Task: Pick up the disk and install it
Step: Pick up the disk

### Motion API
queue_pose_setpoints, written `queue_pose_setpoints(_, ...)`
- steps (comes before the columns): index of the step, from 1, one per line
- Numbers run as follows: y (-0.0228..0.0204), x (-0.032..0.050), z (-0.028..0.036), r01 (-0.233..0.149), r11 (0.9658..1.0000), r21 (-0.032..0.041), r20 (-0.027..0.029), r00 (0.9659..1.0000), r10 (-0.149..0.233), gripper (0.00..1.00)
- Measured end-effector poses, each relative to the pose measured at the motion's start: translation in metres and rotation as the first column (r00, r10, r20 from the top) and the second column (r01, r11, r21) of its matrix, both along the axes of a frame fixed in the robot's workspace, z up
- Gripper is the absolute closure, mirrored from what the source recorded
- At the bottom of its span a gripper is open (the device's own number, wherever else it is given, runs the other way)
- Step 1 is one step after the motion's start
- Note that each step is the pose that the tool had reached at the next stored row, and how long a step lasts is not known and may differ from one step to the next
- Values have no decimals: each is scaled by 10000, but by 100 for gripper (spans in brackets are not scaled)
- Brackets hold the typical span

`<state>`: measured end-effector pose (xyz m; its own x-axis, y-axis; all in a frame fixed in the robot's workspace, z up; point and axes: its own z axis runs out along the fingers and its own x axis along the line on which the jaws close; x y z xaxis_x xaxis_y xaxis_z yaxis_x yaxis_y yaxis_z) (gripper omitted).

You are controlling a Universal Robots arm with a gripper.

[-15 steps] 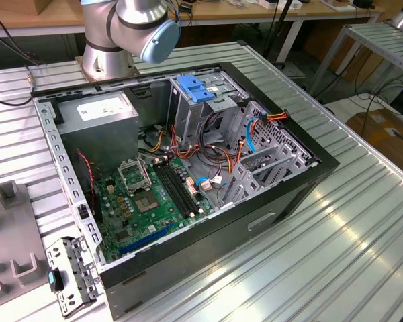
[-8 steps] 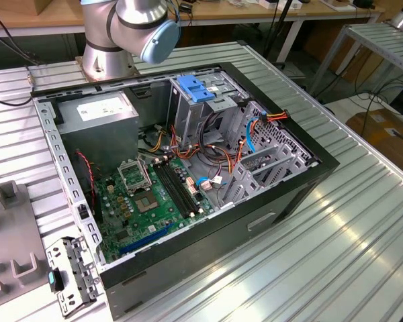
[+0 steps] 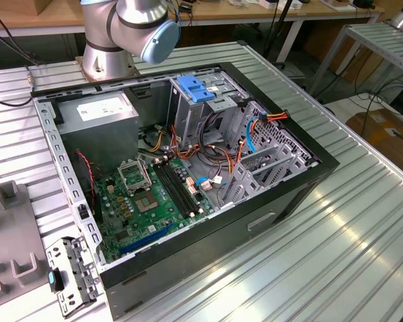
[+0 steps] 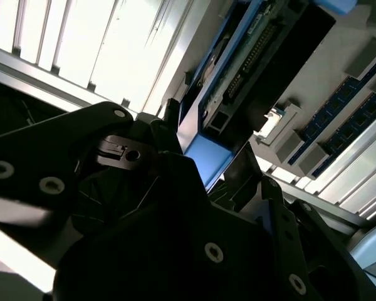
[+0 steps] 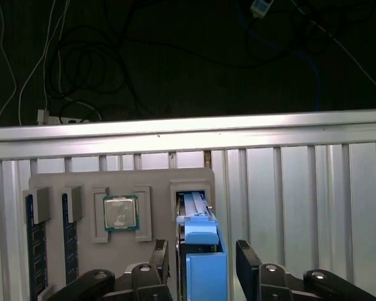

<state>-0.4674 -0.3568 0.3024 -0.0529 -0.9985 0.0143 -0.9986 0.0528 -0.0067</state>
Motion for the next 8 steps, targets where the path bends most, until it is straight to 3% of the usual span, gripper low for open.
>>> queue_pose_setpoints(8,6,-5,-57,1,10000,-1,-2,10000,-1,47)
